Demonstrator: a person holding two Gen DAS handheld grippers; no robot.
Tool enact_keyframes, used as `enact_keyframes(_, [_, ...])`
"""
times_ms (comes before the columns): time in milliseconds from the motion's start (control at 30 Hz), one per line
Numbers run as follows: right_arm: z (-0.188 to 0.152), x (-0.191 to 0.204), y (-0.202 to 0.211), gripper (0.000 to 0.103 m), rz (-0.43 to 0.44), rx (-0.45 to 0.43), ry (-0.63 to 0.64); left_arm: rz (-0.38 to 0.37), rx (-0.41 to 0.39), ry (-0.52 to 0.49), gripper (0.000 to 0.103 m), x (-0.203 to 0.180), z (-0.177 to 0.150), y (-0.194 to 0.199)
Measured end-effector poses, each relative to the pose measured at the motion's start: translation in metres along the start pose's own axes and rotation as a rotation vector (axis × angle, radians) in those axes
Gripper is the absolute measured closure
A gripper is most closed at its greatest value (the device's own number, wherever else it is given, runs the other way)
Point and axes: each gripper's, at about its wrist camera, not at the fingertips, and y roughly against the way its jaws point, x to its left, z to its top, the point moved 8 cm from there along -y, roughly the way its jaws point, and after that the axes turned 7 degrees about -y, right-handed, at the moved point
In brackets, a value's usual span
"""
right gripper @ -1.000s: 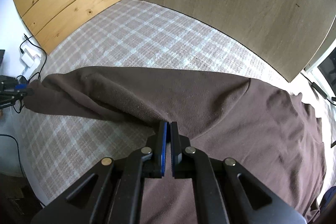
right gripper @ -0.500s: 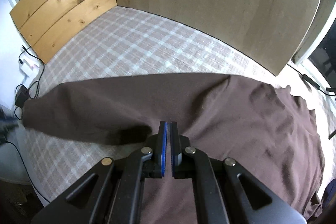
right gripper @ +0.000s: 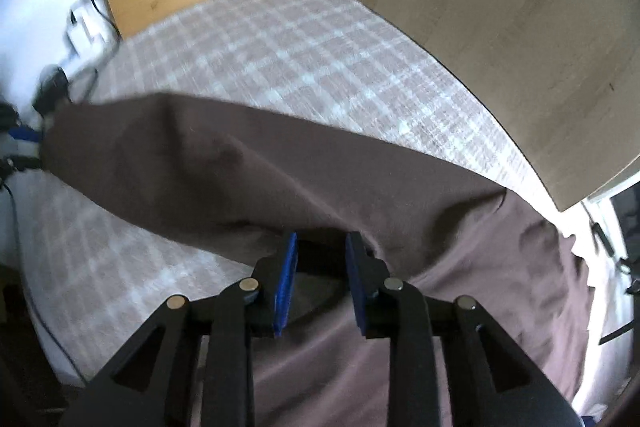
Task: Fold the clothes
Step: 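Lay the sleeve across the fleece body with the left gripper and open both grippers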
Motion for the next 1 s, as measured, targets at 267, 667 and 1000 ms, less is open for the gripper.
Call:
enact_keyframes(267, [0.003, -0.001, -0.027, 0.098, -0.010, 0.053, 0.016, 0.031, -0.040, -0.004, 0.097, 0.007, 0.010, 0.005])
enact_keyframes(667, [-0.017, -0.001, -0.001, 0.101, 0.009, 0.056, 0.076, 0.162, -0.120, -0.107, 0.089, 0.012, 0.000, 0.060])
enact_keyframes(1000, [0.002, 0.028, 0.021, 0.081, 0.045, -0.003, 0.148, 0.092, -0.067, 0.042, 0.080, 0.023, -0.026, 0.048])
